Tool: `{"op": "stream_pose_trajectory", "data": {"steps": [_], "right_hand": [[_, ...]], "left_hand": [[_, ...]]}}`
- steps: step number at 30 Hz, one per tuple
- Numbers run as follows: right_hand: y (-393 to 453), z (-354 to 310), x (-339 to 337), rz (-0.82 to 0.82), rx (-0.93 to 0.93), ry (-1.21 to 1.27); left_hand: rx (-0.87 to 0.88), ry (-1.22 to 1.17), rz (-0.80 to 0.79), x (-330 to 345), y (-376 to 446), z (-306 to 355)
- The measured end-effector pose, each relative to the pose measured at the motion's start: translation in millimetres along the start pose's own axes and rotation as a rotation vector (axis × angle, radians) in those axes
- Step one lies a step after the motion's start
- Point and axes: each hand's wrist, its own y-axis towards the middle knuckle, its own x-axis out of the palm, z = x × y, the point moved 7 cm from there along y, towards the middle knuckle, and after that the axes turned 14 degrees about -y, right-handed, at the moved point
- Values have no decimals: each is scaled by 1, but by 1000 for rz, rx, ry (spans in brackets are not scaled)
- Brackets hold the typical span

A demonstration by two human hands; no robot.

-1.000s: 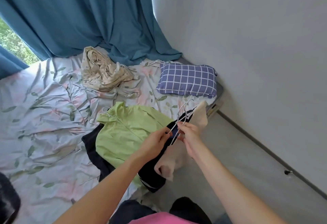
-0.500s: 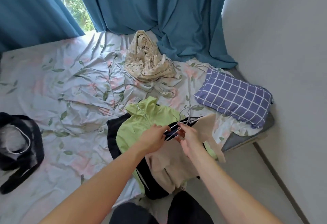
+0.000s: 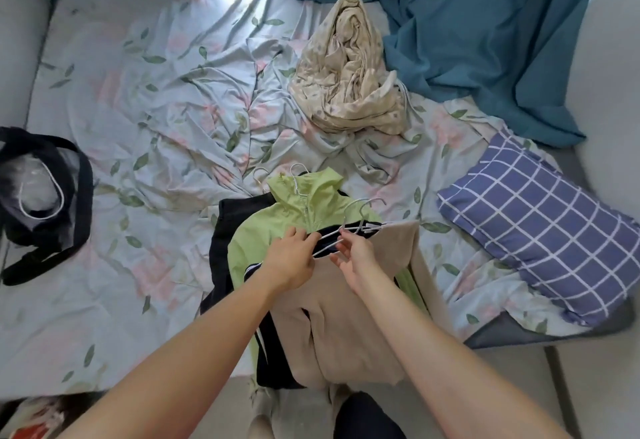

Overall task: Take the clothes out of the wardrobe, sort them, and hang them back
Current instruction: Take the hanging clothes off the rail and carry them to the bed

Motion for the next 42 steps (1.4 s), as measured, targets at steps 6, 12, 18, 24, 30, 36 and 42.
{"op": "stream_pose_trajectory", "data": {"steps": [6, 12, 18, 24, 30, 36, 42], "right_hand": [[60, -4, 34, -24, 18, -66], [90, -39, 61, -23, -52, -155], [71, -45, 68, -53, -84, -151], [13, -52, 51, -83, -235, -287], [-94, -56, 56, -158, -555, -777], [-217, -11, 104, -404, -893, -1246], [-314, 67, 192, -641, -1122, -1481]], "left_hand": [[-36, -70, 115, 11, 4, -49], [-7, -182, 113, 36, -43, -81], [-74, -252, 137, 52, -106, -99], [-151, -281, 241, 10, -147, -95], [-238, -318, 422, -47, -212, -75], [-367, -367, 654, -78, -323, -61], [-476, -378, 914, -90, -459, -96]]}}
